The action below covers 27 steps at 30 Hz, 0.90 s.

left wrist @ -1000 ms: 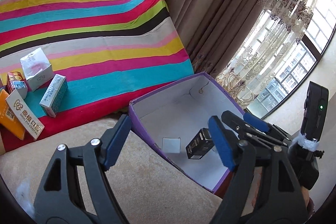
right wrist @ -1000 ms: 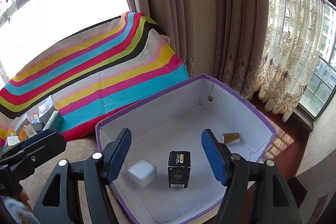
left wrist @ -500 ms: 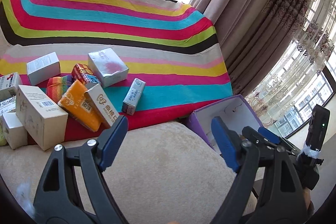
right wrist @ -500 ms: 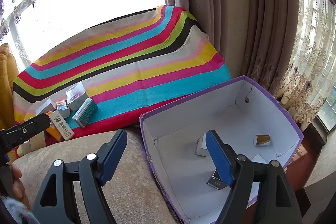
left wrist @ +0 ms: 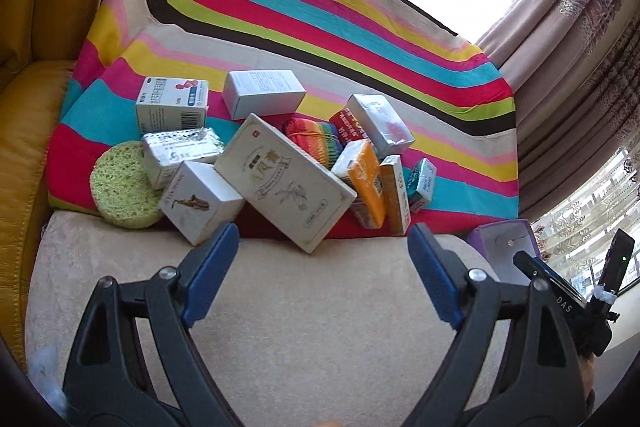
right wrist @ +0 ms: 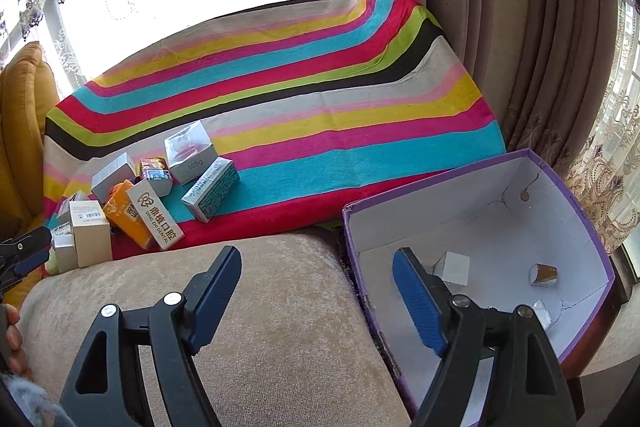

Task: Organize objects
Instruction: 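Bring both open tools back to the box pile, then grasp the white DING ZHI DENTAL box upright with the right tool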

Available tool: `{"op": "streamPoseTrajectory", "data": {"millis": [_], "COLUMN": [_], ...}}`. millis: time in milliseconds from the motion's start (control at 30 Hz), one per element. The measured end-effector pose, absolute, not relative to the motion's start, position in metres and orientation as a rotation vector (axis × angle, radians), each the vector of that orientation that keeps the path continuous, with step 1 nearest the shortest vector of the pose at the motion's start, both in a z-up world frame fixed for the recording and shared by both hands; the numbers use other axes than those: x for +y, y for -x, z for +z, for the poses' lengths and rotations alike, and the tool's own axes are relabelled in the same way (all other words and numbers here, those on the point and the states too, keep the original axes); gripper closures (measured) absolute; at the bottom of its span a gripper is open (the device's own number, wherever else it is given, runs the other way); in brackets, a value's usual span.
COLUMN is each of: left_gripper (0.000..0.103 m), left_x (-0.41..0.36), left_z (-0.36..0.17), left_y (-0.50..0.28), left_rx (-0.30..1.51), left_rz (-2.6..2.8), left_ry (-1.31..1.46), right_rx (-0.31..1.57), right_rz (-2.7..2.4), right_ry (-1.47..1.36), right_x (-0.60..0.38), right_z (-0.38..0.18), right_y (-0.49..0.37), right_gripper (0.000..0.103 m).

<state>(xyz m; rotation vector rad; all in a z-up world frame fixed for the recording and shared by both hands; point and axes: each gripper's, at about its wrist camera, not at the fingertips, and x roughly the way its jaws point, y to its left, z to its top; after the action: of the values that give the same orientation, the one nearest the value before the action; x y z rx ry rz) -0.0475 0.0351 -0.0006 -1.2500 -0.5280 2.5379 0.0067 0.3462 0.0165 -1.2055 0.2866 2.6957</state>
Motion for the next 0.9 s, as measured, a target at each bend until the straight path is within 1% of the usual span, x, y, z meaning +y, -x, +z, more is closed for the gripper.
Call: {"op": "streamPoseTrajectory", "data": {"millis": [133, 300, 467, 633, 900], "left_gripper": [0.015, 0.015, 0.015, 0.015, 0.015], "left_x": [0.005, -0.033, -0.056, -0.061, -0.036], "left_z": [0.000, -0.007, -0.018, -0.024, -0.018], "left_y": [0.040, 0.040, 0.047, 0.054, 0.063], "left_rx": [-0.502, -0.539, -0.536, -0.530, -0.361], "left_rz": [2.600, 2.637, 2.659, 2.634, 2.584], "left_ry": [1.257, 1.326, 1.429, 1.469, 1.438], "right_rx": [0.239, 0.164, 0.036, -0.062, -0.126], "right_rz": [2.719, 2.773, 2.832, 2.887, 2.951], "right_ry": [1.274, 1.361, 1.464, 1.540, 1.671], "right_x": [0.329, 0.304, 0.274, 0.252, 0.232], "right_z": [0.011, 0.006, -0.001, -0.006, -0.017], "right_y": [0.011, 0.033, 0.053, 0.071, 0.098], "right_gripper": [0.024, 0.024, 0.024, 0.024, 0.024]}}
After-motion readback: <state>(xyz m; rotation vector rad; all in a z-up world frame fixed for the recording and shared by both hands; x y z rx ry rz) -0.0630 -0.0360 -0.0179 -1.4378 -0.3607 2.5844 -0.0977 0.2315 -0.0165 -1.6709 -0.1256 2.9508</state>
